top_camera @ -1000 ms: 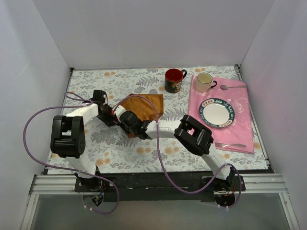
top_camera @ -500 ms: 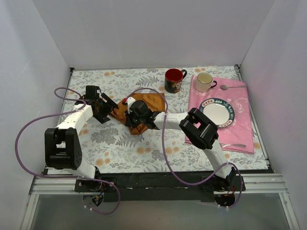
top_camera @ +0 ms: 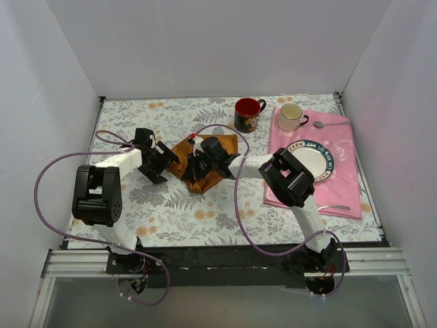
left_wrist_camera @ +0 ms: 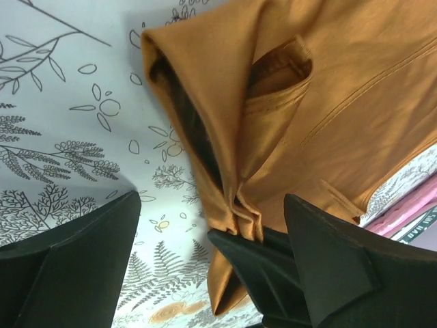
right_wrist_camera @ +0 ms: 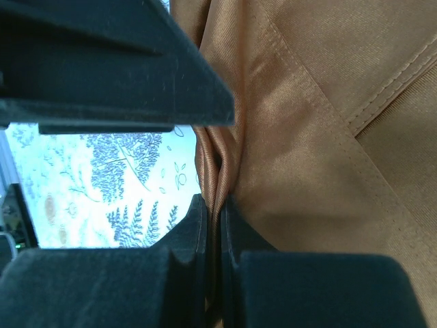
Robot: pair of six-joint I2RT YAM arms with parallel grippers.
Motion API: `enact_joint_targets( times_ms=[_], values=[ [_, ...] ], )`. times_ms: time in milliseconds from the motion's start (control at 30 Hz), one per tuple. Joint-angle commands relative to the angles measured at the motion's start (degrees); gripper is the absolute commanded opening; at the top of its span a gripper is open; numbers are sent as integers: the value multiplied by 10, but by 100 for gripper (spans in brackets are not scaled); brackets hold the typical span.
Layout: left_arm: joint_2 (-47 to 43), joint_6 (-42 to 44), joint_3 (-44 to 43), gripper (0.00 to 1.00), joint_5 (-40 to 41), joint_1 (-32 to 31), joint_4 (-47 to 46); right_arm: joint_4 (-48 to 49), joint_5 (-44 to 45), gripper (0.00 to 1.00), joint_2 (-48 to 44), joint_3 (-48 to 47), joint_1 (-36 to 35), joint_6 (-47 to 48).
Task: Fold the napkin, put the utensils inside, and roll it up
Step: Roll the napkin with the utensil
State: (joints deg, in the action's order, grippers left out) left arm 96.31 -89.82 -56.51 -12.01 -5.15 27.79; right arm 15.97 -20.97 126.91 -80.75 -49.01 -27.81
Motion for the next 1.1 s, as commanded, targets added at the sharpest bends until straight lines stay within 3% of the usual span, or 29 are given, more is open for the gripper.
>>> enact_joint_targets(
  times_ms=[0, 200, 267, 300, 333, 500, 633, 833, 1067],
  values=[
    [11, 0, -15, 85, 36, -12, -21, 13, -56, 1, 17, 33, 8, -36],
    [27, 41, -28, 68, 88, -12, -20, 42, -88, 1, 19, 47, 18, -18],
    [33, 61, -33, 57, 95, -12, -15, 38, -96, 1, 19, 45, 19, -8],
    [35, 67, -39, 44, 98, -12, -13, 35, -98, 1, 19, 44, 19, 0],
    [37, 72, -42, 39, 100, -12, -11, 34, -101, 1, 18, 43, 20, 12],
    [25, 101, -51, 21, 113, -17, 20, -10, -99, 1, 10, 34, 20, 76],
    [6, 110, -54, 0, 133, -29, 54, -58, -108, 1, 4, 23, 20, 139],
    [-10, 116, -62, 0, 137, -54, 83, -73, -96, 1, -25, 56, 17, 198],
    [-10, 68, -40, 0, 60, -57, 93, -159, 17, 2, -48, 29, -27, 253]
  ],
)
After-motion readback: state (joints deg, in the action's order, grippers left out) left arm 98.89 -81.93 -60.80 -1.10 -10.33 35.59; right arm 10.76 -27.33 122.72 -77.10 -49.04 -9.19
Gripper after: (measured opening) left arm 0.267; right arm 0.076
